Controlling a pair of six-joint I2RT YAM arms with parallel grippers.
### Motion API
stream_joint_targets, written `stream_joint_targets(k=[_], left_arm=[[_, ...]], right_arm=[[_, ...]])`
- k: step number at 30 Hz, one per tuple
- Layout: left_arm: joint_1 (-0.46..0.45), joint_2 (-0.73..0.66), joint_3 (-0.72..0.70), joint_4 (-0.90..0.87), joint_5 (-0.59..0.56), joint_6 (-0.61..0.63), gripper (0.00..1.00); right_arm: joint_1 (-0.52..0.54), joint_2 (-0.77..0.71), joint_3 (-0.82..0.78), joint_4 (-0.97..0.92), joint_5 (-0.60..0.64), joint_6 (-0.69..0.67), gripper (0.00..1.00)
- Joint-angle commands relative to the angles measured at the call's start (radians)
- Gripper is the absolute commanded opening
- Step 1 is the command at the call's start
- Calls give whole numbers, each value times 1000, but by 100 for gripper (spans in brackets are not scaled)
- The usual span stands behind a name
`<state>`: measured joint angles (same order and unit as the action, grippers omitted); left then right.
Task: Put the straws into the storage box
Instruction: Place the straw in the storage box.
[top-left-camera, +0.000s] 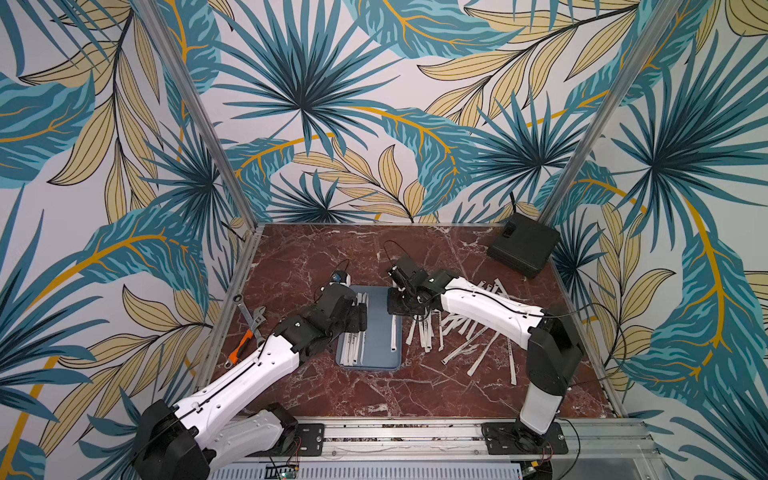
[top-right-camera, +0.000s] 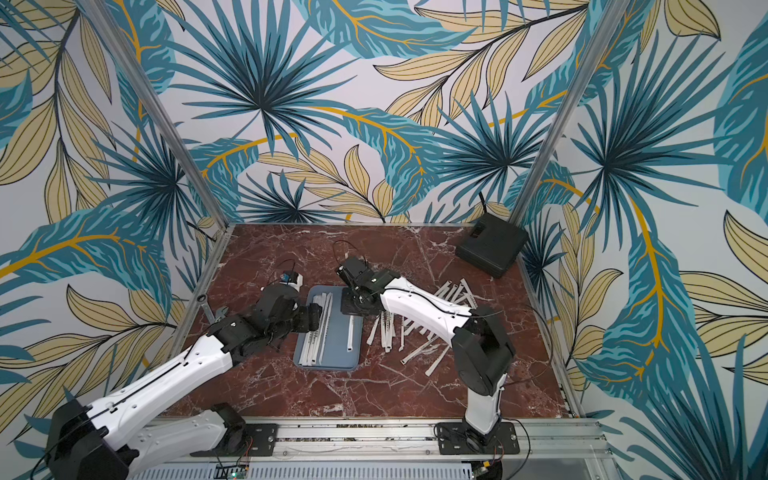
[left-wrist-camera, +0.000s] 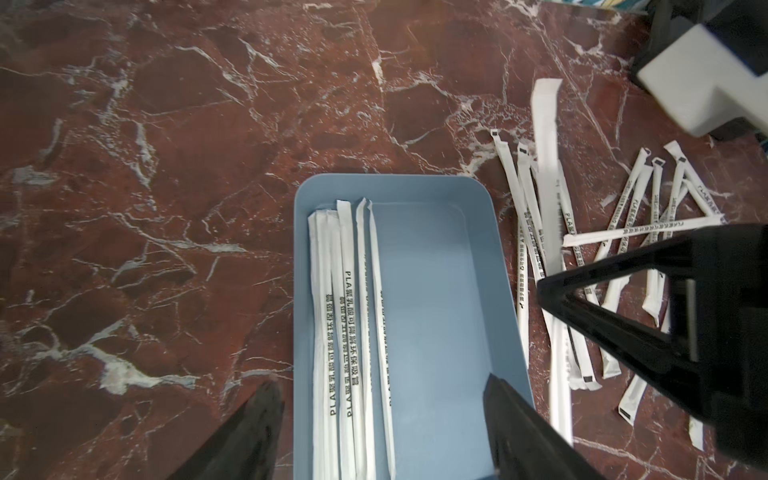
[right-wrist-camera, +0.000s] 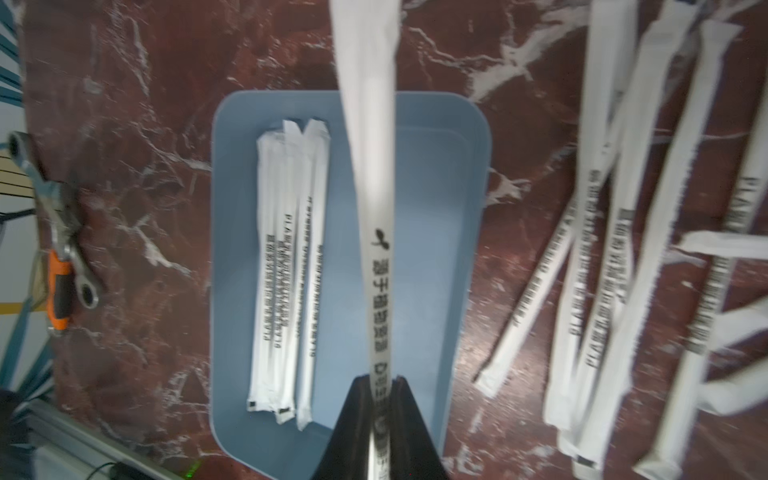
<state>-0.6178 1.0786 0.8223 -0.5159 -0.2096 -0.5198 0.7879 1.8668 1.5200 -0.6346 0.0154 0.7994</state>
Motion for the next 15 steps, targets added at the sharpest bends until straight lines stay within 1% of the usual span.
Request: stream_joint_targets(k=[1, 2, 4, 7, 15], left_arm=[[21, -35, -44, -29, 6, 13, 81], [23, -41, -51, -28, 10, 10, 81], [24, -49, -64, -23, 19, 3, 81], [24, -49, -73, -12, 29, -1, 81], [26, -39, -71, 5, 41, 4, 81]], right_arm=[[9, 130, 20, 75, -70, 101, 14], [10, 160, 43, 80, -80, 107, 14], [52, 216, 85, 70, -88, 106, 14], [65, 283, 129, 51, -109, 100, 14], [64, 344, 146, 32, -123, 83, 14]])
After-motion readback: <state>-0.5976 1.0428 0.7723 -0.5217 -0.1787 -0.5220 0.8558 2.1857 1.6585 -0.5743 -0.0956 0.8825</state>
